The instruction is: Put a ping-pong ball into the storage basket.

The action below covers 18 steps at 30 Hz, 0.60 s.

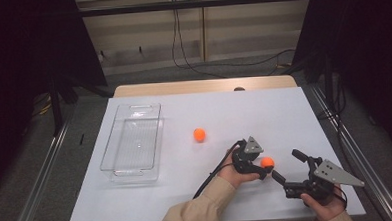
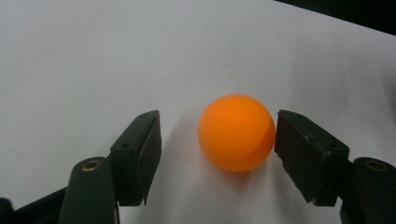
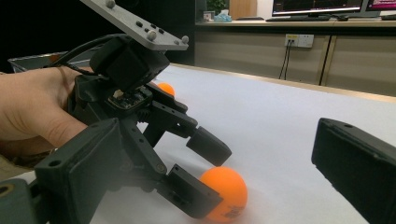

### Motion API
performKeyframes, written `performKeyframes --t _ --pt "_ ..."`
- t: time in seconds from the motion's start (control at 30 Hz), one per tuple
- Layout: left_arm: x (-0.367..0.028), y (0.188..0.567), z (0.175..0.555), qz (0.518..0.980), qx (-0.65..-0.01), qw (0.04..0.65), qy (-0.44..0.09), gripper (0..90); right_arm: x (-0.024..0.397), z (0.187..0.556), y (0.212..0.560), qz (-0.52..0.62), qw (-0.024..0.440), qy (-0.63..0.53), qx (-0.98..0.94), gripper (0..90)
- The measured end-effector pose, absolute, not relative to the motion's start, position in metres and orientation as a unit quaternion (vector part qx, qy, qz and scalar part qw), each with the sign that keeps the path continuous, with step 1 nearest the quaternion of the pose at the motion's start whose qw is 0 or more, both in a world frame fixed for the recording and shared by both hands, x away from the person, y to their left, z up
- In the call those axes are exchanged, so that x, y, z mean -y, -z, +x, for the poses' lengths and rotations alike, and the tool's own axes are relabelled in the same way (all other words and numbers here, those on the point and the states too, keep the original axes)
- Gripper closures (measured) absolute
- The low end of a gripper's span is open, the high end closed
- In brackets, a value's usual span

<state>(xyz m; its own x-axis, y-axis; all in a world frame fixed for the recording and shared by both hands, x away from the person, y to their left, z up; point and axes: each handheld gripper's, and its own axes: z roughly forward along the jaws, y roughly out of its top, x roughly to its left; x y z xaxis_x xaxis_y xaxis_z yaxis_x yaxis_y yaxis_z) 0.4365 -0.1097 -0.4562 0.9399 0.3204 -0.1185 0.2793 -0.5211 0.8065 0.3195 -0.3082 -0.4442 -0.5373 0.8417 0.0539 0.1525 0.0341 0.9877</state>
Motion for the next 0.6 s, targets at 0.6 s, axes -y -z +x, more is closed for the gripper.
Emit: performKeyframes --t 0.6 --pt "0.1187 0.4576 0.4417 0.882 -0.156 0.445 0.002 48.7 0.3085 0.3197 0.4445 0.377 0.297 -0.584 -0.654 1.6"
